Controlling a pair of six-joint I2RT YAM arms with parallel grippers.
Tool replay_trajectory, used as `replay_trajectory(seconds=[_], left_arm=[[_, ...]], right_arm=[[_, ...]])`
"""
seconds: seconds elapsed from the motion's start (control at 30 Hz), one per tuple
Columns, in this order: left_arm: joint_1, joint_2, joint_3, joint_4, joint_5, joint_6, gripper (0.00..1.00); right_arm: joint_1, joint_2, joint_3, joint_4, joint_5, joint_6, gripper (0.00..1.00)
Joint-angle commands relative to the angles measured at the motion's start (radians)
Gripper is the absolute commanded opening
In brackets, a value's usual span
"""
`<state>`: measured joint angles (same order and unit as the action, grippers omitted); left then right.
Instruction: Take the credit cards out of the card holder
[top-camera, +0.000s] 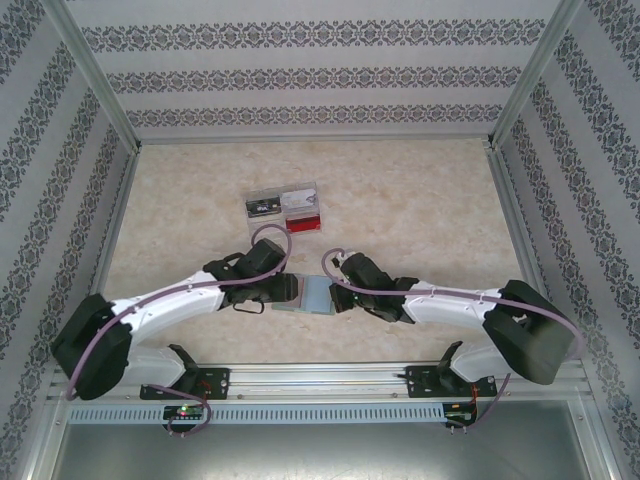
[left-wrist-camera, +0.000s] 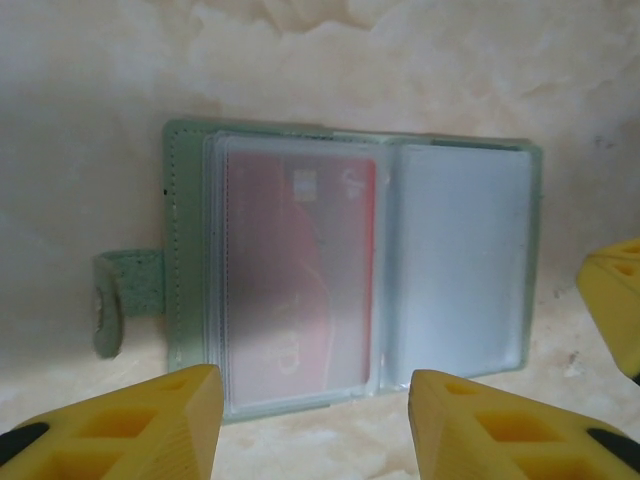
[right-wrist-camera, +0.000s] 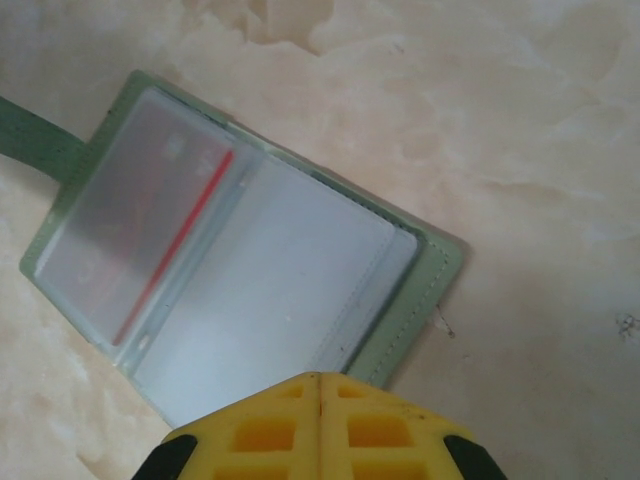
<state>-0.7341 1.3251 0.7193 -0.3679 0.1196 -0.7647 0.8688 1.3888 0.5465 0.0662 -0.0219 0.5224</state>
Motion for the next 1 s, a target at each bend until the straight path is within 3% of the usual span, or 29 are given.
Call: replay_trajectory(seconds=[0.0,0.6,0.97], left_arm=[[-0.013,0.04,0.017,0.052,-0.016,-0.027,0.52],[-0.013,0.172,0.029,0.078,0.006,-0.026,0.54],[-0.034,0.145,0.009,0.212,0.134,-0.022,0.58]], right_arm=[[0.008,0.03,-0.022,0.043,0.018,0.025,0.05],[0.009,0.095,-0.019,0.053,0.02,0.045,0.02],[0.009,0.131,-0.003,0.053,0.008,0.05,0.03]])
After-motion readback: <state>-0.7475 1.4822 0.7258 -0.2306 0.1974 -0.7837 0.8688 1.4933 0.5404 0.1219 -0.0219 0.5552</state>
